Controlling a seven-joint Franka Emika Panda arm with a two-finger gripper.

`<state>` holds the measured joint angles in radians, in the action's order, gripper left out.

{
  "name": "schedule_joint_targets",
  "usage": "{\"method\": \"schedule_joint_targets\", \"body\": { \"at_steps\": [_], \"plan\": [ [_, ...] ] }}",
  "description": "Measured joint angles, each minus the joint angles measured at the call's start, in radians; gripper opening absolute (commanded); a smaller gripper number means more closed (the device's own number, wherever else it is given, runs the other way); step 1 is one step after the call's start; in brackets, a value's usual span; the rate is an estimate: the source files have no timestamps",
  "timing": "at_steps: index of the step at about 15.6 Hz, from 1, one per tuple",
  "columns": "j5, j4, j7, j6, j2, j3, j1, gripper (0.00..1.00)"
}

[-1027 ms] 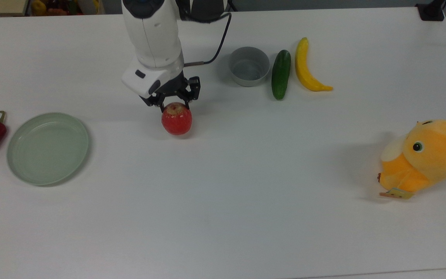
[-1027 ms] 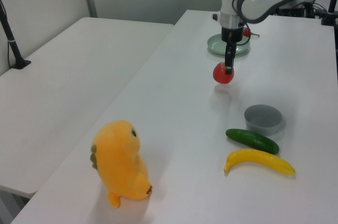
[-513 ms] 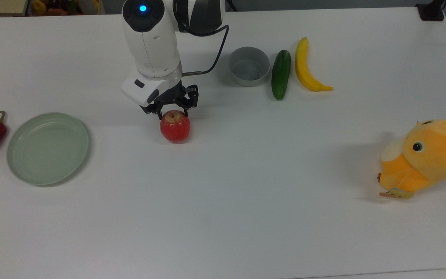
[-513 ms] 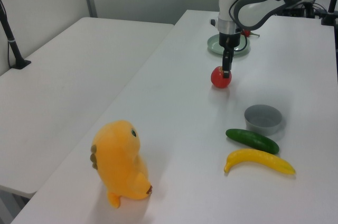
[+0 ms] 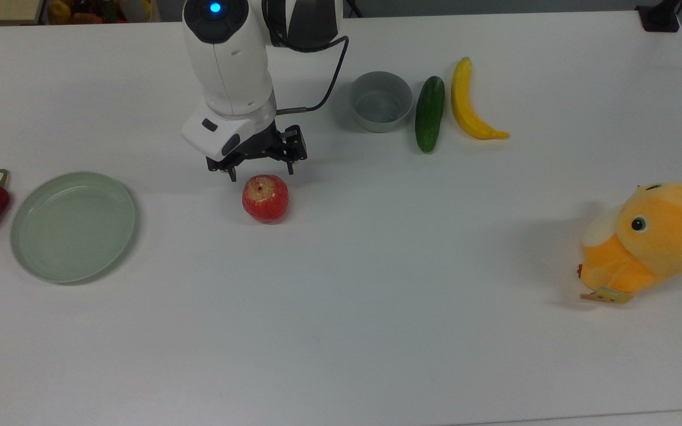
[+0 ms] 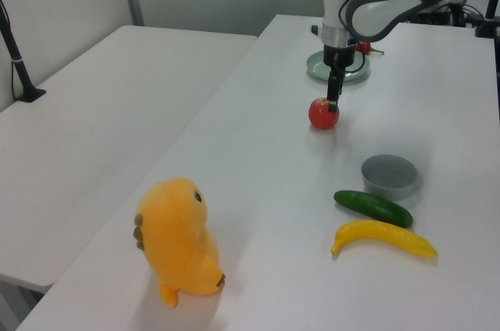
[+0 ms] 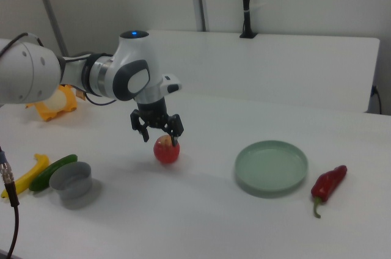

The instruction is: Red apple placed in the center of the desktop

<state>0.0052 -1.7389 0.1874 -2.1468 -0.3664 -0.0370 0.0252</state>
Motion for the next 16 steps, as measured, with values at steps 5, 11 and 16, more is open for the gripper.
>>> {"method": "schedule_joint_targets", "body": {
  "at_steps": [5,11,16],
  "plan": [
    [0.0,0.016,-0.072,0.101,0.139,0.008,0.0,1.0],
    [0.0,0.019,-0.159,0.298,0.331,0.014,0.0,1.0],
    [0.001,0.026,-0.169,0.465,0.452,0.052,0.0,1.0]
  ]
}}
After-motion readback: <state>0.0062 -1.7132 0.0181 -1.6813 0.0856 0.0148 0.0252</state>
